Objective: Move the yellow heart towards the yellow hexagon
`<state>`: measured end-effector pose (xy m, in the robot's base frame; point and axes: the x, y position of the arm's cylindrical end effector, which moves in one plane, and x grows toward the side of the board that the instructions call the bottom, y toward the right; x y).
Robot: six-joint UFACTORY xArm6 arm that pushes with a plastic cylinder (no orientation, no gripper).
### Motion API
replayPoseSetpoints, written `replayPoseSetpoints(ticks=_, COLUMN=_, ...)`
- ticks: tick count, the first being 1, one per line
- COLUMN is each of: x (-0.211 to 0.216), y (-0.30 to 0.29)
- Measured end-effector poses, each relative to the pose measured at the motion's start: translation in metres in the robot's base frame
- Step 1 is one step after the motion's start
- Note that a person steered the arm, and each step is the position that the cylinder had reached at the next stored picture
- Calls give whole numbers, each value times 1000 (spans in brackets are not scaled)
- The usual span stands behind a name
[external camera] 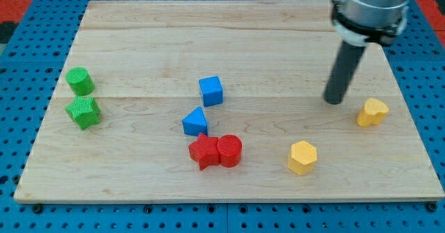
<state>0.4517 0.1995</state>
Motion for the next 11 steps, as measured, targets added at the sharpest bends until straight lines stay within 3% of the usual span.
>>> replayPoseSetpoints(ticks=1, x=8, y=56)
replayPoseSetpoints(ticks=3, x=76, y=67)
replayPoseSetpoints(ticks=5, x=102, y=72)
replayPoseSetpoints(ticks=6, x=110, y=61)
replayPoseSetpoints(ticks=7, x=111, y=7)
replayPoseSetpoints(ticks=10, x=117, y=3)
replayPoseSetpoints(ticks=11, x=121, y=41)
